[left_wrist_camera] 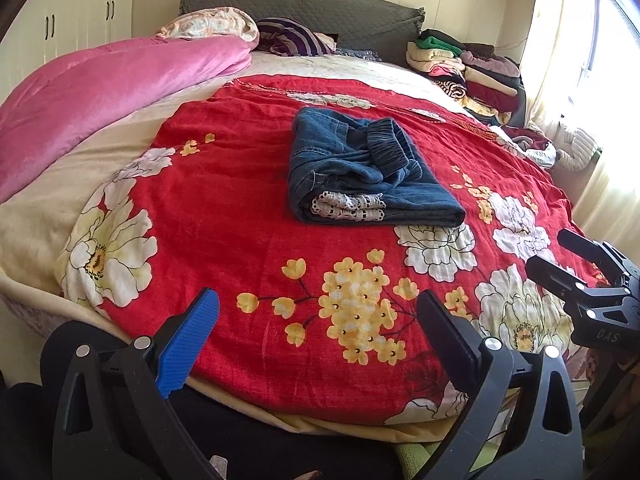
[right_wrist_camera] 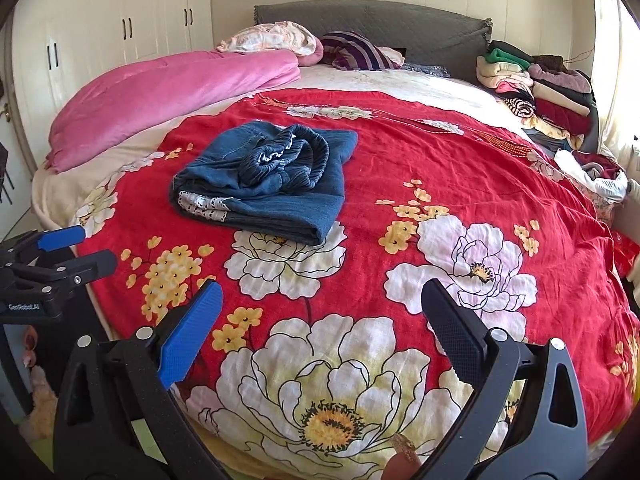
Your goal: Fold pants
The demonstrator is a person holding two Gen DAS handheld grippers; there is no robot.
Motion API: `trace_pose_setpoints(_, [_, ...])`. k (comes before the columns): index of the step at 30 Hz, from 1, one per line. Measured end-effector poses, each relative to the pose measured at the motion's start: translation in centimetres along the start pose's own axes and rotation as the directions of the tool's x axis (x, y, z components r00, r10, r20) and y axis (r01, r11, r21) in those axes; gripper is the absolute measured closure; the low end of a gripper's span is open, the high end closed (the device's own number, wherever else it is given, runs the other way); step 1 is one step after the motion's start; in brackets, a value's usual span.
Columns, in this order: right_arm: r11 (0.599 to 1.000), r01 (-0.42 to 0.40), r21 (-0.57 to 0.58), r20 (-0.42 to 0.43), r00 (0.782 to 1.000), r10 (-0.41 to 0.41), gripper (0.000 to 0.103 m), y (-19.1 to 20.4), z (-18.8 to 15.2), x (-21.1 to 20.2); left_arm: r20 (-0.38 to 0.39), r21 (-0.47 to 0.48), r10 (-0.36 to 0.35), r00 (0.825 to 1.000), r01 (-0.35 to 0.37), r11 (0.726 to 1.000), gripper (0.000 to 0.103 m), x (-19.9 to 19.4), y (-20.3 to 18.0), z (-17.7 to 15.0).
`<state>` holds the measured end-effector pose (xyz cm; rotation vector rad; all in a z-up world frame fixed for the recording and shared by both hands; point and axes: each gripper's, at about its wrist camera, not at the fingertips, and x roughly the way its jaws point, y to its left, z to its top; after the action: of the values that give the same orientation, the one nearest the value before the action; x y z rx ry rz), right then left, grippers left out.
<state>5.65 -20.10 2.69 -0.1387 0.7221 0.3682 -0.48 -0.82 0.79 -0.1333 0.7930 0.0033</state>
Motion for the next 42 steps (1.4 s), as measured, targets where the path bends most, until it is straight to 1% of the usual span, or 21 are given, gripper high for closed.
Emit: trace_pose_setpoints(42, [1.0, -0.007, -0.009, 0.0, 1.0, 0.007, 0.009, 0.07, -0.05, -0.14, 0.007, 0.011, 0.01, 1.0, -0.01, 1.0, 0.004, -0.52, -0.15, 0.5])
